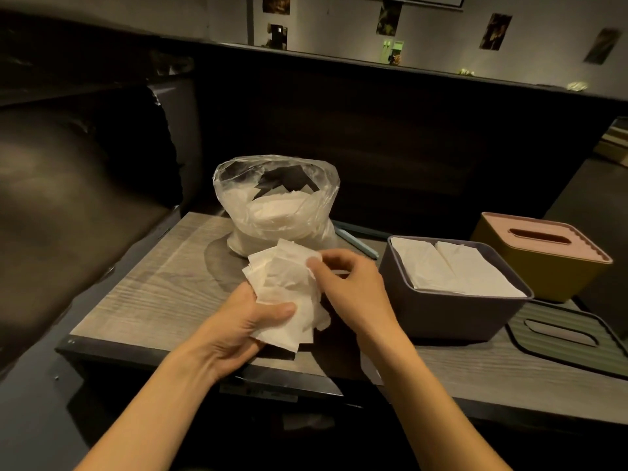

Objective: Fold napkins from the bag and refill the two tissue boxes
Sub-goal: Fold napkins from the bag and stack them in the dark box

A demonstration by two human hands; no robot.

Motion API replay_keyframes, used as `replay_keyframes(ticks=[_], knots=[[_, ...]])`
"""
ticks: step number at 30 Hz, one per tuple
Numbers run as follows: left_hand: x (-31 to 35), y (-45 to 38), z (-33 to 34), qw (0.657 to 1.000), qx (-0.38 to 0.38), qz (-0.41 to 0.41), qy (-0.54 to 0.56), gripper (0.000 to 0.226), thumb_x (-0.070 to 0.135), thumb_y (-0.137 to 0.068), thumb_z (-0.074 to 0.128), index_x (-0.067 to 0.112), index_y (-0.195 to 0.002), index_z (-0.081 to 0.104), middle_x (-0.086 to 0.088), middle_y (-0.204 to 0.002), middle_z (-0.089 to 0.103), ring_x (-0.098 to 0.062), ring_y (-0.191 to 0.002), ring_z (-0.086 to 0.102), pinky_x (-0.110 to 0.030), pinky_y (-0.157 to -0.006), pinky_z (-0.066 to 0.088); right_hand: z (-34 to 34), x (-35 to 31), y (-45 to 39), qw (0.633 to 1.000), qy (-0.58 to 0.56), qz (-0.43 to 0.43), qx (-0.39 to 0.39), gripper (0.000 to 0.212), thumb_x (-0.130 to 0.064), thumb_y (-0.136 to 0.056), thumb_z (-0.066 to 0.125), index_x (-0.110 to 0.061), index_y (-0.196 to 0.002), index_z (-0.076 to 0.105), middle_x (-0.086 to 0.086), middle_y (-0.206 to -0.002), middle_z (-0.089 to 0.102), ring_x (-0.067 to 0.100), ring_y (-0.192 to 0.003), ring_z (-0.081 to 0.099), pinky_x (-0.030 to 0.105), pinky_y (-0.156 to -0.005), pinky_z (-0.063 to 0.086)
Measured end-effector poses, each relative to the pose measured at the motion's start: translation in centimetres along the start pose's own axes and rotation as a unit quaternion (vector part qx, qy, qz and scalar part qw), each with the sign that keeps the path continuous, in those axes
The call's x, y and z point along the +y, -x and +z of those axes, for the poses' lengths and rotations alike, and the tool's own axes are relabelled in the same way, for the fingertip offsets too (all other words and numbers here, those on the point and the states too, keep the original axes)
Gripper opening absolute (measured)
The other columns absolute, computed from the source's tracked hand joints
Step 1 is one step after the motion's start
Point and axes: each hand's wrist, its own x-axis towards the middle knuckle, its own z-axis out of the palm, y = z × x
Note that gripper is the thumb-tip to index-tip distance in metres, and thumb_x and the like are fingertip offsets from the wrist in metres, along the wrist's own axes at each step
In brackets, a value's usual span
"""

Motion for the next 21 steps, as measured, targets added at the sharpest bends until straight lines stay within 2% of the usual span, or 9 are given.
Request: replay_keyframes(ticks=[3, 5, 9, 12, 15, 17, 19, 21], knots=[[0.0, -0.1, 0.2, 1.0, -0.006, 0.004, -0.003, 0.071, -0.011, -0.075, 0.076, 0.011, -0.139, 0.056, -0.021, -0.129, 0.069, -0.039, -0.119, 0.067, -0.05, -0.099, 0.056, -0.3, -0.6, 0.0, 0.999, 0.004, -0.05, 0.005, 0.01, -0.036, -0.097, 0.071, -0.033, -0.103, 0.078, -0.022, -0.095, 0.074, -0.009, -0.093, 0.066, 0.011, -0.074, 0.052], [0.0, -0.1, 0.3, 1.0, -0.011, 0.008, -0.001, 0.07, -0.011, -0.076, 0.076, 0.01, -0.139, 0.057, -0.022, -0.13, 0.068, -0.04, -0.121, 0.066, -0.05, -0.102, 0.055, -0.6, -1.1, -0.1, 0.995, -0.003, -0.098, 0.008, 0.014, -0.036, -0.097, 0.071, -0.03, -0.108, 0.079, -0.02, -0.097, 0.075, -0.008, -0.094, 0.067, 0.008, -0.076, 0.051], [0.0, -0.1, 0.4, 1.0, -0.013, 0.014, -0.006, 0.069, -0.01, -0.073, 0.077, 0.007, -0.137, 0.059, -0.025, -0.128, 0.068, -0.04, -0.119, 0.067, -0.045, -0.098, 0.058, -0.8, -2.3, -0.7, 0.991, -0.026, -0.133, -0.003, 0.02, -0.034, -0.099, 0.069, -0.024, -0.114, 0.078, -0.014, -0.103, 0.077, -0.003, -0.099, 0.069, 0.012, -0.078, 0.054], [0.1, 0.1, 0.8, 1.0, 0.003, 0.008, -0.014, 0.062, -0.013, -0.076, 0.077, 0.005, -0.133, 0.062, -0.023, -0.122, 0.072, -0.037, -0.112, 0.071, -0.043, -0.094, 0.06, -1.0, -3.8, -1.1, 0.979, -0.033, -0.195, 0.039, 0.015, -0.028, -0.102, 0.065, -0.021, -0.11, 0.076, -0.011, -0.1, 0.075, 0.004, -0.098, 0.07, 0.021, -0.079, 0.058], [0.4, 0.3, 1.3, 0.999, 0.029, 0.008, 0.023, 0.048, -0.002, -0.084, 0.068, 0.007, -0.131, 0.063, -0.02, -0.121, 0.073, -0.033, -0.109, 0.072, -0.043, -0.094, 0.06, -1.8, -5.4, -1.1, 0.953, -0.059, -0.283, 0.086, 0.01, -0.021, -0.105, 0.061, -0.021, -0.109, 0.07, -0.01, -0.099, 0.073, 0.012, -0.096, 0.072, 0.031, -0.071, 0.063], [0.6, 0.3, 1.5, 0.997, 0.05, 0.013, 0.065, 0.038, 0.006, -0.087, 0.065, 0.01, -0.125, 0.067, -0.018, -0.119, 0.074, -0.029, -0.102, 0.075, -0.043, -0.089, 0.062, -2.4, -5.6, -0.7, 0.952, -0.102, -0.276, 0.084, 0.01, -0.021, -0.106, 0.059, -0.022, -0.108, 0.069, -0.009, -0.095, 0.072, 0.012, -0.09, 0.071, 0.032, -0.067, 0.061], [0.8, 0.3, 1.7, 0.995, 0.066, 0.014, 0.078, 0.034, 0.011, -0.09, 0.064, 0.013, -0.124, 0.068, -0.016, -0.117, 0.075, -0.028, -0.098, 0.076, -0.045, -0.086, 0.063, -2.2, -4.7, 0.0, 0.968, -0.12, -0.213, 0.051, 0.011, -0.026, -0.105, 0.061, -0.022, -0.108, 0.071, -0.006, -0.095, 0.073, 0.012, -0.086, 0.071, 0.03, -0.069, 0.059], [0.8, 0.2, 1.7, 0.993, 0.076, 0.015, 0.086, 0.038, 0.015, -0.09, 0.064, 0.011, -0.127, 0.067, -0.015, -0.119, 0.075, -0.027, -0.101, 0.075, -0.046, -0.087, 0.062, -1.1, -2.8, 0.5, 0.986, -0.043, -0.155, 0.033, 0.011, -0.032, -0.103, 0.064, -0.028, -0.105, 0.074, -0.009, -0.095, 0.074, 0.01, -0.087, 0.071, 0.028, -0.071, 0.058]])
